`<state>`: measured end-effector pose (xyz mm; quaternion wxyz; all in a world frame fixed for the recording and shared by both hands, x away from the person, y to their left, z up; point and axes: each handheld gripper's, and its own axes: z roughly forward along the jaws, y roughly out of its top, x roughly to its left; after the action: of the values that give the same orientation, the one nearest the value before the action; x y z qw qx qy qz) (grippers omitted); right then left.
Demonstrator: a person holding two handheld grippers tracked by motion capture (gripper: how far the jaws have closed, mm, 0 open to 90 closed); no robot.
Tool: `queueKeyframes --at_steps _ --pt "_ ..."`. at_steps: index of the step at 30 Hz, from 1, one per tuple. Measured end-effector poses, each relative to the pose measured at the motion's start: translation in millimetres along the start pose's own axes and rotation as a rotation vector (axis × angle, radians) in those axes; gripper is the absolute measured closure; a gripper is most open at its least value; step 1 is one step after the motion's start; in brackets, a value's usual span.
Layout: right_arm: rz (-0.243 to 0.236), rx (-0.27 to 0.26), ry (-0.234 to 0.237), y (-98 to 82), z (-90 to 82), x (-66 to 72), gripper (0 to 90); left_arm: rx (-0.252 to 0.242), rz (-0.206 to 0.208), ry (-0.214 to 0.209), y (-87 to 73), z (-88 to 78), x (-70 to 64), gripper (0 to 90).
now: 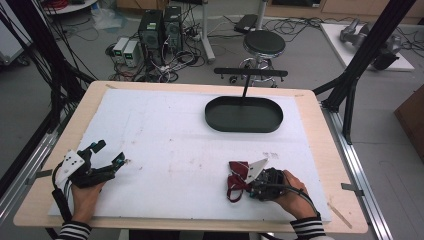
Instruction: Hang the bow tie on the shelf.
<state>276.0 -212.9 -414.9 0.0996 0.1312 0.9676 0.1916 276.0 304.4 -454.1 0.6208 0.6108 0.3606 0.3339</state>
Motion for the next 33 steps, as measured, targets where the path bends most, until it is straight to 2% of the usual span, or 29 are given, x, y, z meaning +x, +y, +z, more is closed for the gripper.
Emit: queueKeyframes --at_steps 4,8,13,19,20,21,23,24,25,27,29,30,31,32,33 --pt "0.008 0.001 0.008 0.0 -0.2 -0.8 74.3 -0.001 0.002 0.001 -0.1 0.1 -0.2 14.5" --pt "0.017 0.004 -0.01 0.3 -0.8 -1.3 75.5 0.0 0.002 0.001 0.0 0.0 -0.1 14.5" --pt "0.03 -0.03 -0.011 -0.6 -4.7 -2.2 75.5 -0.001 0.001 0.001 -0.1 0.1 -0.1 14.5" --pt "0.067 -0.118 -0.022 -2.1 -10.8 -4.6 75.5 0.0 0.002 0.001 0.0 0.0 -0.1 14.5" --pt "0.067 -0.118 -0.022 -2.1 -10.8 -4.6 75.5 -0.001 0.002 0.002 -0.1 0.0 -0.1 14.5" --pt "0.083 -0.152 -0.033 -3.0 -12.4 -5.4 75.5 0.0 0.001 0.001 0.0 0.0 -0.1 14.5" --pt "0.089 -0.162 -0.033 -3.1 -12.8 -5.7 75.5 -0.001 0.002 0.002 -0.1 0.0 -0.1 14.5" --pt "0.093 -0.17 -0.041 -3.0 -13.9 -6.0 75.5 0.0 0.002 0.001 0.0 -0.1 -0.1 14.5" --pt "0.105 -0.204 -0.054 -3.0 -17.1 -7.3 75.6 0.0 0.002 0.001 0.0 0.0 -0.1 14.5" --pt "0.114 -0.216 -0.061 -2.9 -18.4 -7.4 75.6 0.0 0.002 0.001 0.0 0.1 -0.2 14.5" --pt "0.146 -0.282 -0.091 -3.7 -24.8 -8.3 75.6 0.002 0.004 0.003 0.0 0.1 -0.3 14.5" --pt "0.146 -0.282 -0.091 -3.7 -24.8 -8.3 75.6 0.002 0.004 0.003 0.0 0.1 -0.3 14.5" --pt "0.161 -0.323 -0.108 -4.4 -28.0 -9.0 75.6 0.002 0.003 0.003 0.0 0.1 -0.3 14.5" --pt "0.17 -0.342 -0.122 -4.8 -29.9 -9.5 75.6 0.001 0.003 0.003 0.0 0.1 -0.2 14.5" --pt "0.17 -0.342 -0.122 -4.8 -29.9 -9.5 75.6 0.001 0.003 0.003 0.0 0.1 -0.2 14.5"
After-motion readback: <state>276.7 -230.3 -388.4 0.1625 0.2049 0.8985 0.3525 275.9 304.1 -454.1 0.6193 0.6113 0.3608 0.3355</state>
